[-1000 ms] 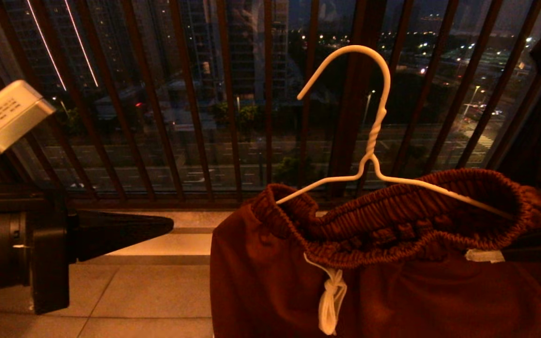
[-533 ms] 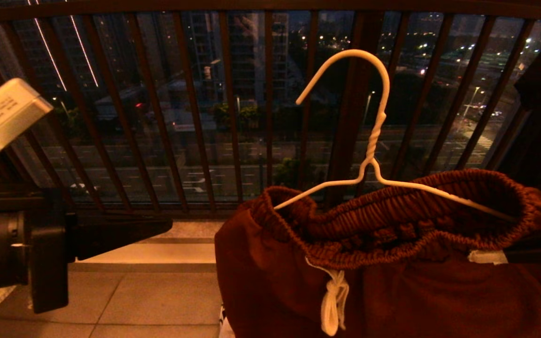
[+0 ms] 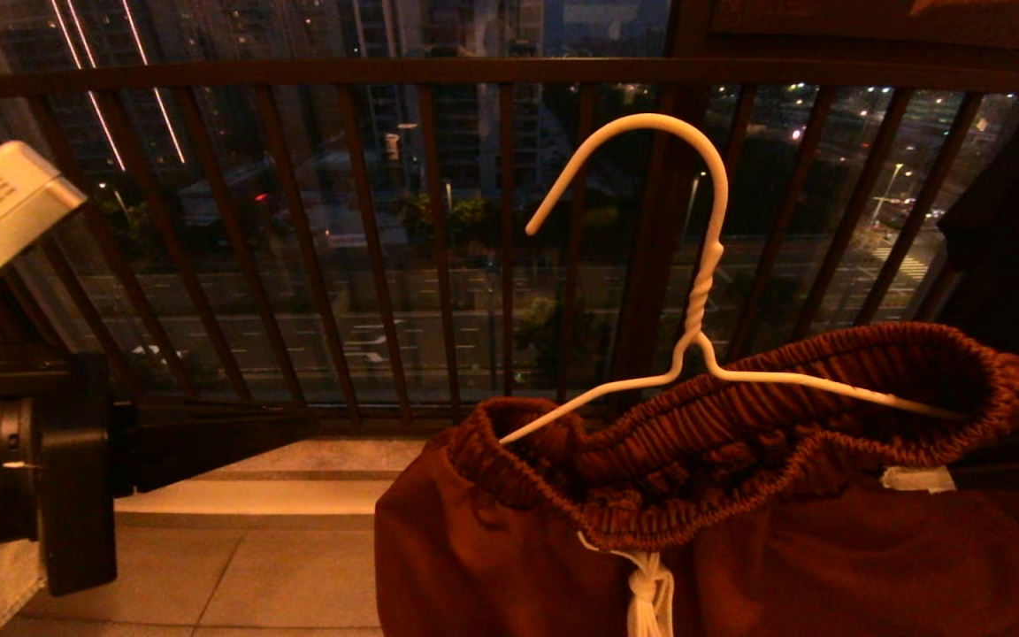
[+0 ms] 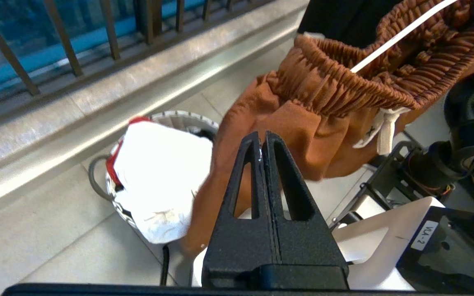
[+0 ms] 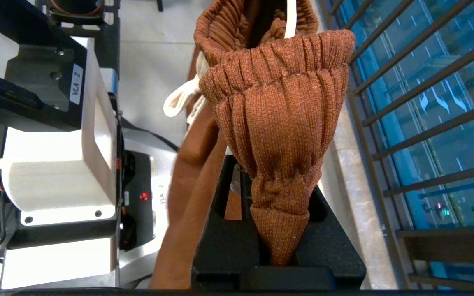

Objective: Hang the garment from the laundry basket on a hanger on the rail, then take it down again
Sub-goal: Hang the clothes rack on the clothesline

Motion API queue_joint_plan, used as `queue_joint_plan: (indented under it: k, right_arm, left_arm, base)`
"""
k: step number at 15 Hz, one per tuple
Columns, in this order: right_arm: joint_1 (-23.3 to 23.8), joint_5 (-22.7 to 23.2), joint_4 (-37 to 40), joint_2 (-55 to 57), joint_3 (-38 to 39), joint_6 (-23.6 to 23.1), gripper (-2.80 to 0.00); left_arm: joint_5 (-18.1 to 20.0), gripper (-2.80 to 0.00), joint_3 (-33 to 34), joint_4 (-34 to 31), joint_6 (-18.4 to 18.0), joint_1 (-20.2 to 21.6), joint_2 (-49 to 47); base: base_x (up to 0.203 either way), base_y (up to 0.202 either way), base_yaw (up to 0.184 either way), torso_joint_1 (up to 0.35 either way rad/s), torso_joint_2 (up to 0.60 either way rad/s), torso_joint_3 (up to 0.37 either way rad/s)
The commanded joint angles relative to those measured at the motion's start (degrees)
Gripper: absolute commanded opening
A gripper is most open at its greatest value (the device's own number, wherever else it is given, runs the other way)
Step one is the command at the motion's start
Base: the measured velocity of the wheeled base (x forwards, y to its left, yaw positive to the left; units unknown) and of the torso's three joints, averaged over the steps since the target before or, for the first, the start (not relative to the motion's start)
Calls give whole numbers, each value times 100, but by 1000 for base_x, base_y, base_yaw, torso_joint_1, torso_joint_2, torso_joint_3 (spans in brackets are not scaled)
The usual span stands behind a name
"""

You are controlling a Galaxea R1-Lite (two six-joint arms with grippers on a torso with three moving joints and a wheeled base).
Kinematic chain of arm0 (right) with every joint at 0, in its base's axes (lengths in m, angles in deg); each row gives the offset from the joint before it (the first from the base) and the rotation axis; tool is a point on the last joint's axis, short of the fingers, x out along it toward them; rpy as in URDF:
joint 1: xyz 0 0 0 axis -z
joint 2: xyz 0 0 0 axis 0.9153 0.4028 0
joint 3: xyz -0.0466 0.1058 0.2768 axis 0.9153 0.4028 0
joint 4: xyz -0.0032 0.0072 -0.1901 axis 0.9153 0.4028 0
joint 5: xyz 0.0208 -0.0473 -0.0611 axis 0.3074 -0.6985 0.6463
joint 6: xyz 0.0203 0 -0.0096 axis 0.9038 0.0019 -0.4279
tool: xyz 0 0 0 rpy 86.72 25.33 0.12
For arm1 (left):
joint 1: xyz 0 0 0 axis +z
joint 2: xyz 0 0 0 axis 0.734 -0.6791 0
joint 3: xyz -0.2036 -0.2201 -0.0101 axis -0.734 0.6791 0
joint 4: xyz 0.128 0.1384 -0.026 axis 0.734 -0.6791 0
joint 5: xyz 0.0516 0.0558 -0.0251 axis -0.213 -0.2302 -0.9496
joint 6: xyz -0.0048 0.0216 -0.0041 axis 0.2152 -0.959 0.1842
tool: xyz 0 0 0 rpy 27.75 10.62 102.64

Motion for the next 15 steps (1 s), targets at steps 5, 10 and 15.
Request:
queue_joint_plan:
  k: [5, 10, 15]
  right_arm:
    - [-4, 24, 31, -103, 51, -25, -280]
    - [-4, 24, 31, -226, 140, -25, -280]
    - [-4, 33, 49, -515, 283, -16, -280]
  left_arm:
    - [19, -280, 4, -1, 4, -54, 75]
    - [27, -280, 31, 1, 43, -379, 75]
    - [27, -280, 123, 18, 284, -1022, 127]
  base:
    - [0, 0, 0, 193, -497, -299]
    - [0, 0, 0, 222, -533, -307]
    - [0, 0, 0, 255, -569, -318]
